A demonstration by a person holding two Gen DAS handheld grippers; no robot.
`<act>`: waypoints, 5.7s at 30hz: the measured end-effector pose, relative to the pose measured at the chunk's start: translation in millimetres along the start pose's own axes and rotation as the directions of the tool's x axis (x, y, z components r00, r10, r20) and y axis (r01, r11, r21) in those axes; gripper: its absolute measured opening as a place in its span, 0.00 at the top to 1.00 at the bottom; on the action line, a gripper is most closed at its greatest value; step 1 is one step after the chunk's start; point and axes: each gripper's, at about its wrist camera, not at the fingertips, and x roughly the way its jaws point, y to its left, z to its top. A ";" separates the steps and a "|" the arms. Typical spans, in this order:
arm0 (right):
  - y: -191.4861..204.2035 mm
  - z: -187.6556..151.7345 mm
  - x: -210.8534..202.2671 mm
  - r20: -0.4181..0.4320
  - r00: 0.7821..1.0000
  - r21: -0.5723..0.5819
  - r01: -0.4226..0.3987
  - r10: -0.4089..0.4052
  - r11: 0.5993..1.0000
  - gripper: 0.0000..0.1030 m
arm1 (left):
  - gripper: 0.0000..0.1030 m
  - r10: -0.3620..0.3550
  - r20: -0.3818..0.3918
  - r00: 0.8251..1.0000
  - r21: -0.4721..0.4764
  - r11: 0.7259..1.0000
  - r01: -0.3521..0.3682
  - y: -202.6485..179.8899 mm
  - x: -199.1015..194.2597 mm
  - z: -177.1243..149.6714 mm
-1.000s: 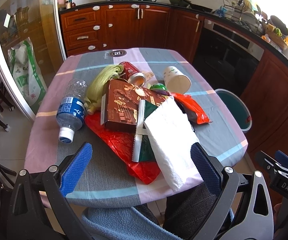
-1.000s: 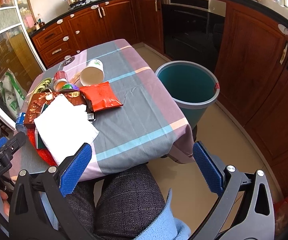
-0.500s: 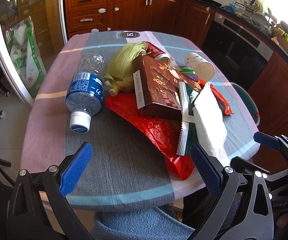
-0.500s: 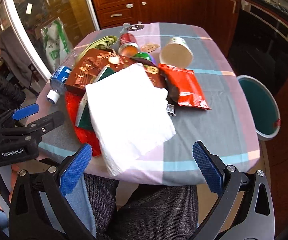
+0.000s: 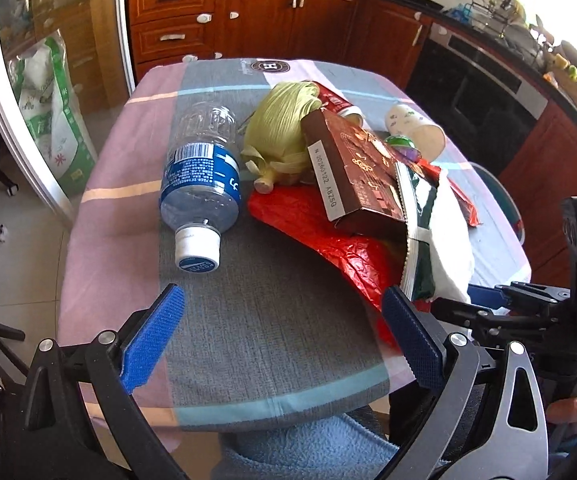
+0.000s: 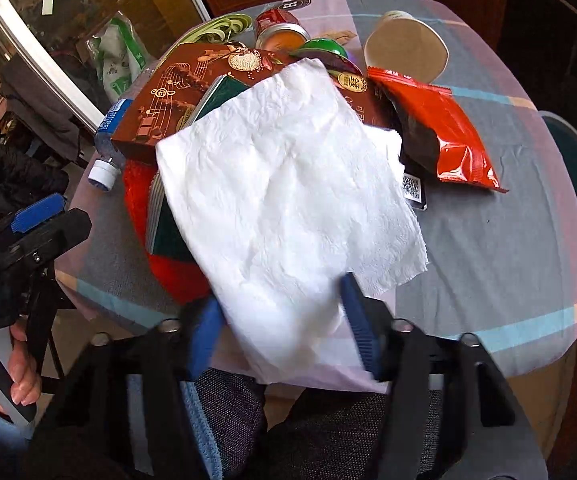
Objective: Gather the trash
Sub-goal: 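Grasp the green-silver snack bag with the left gripper while the right gripper grasps the white tissue, then carry the snack bag and tissue over the teal bin and open both grippers, then move both tools back over the table toward the Pocky box, then grasp the brown Pocky box with the left gripper while the right gripper grasps the orange packet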
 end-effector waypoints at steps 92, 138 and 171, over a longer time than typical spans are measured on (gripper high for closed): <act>-377.6 50.3 -63.5 0.156 0.972 0.615 0.045 -0.177 0.788 0.16 | 0.04 -0.255 -0.264 0.930 0.477 0.804 0.356 -371.0 190.6 143.2; -79.2 62.0 -29.0 0.086 0.992 0.145 0.083 -0.096 0.986 0.08 | 0.04 -0.171 -0.143 0.975 0.147 0.970 0.191 -33.4 54.6 76.6; -69.4 46.9 14.3 -0.016 0.988 0.095 -0.151 0.153 0.984 0.38 | 0.22 -0.357 -0.155 0.921 0.112 0.920 0.376 -55.4 73.4 86.4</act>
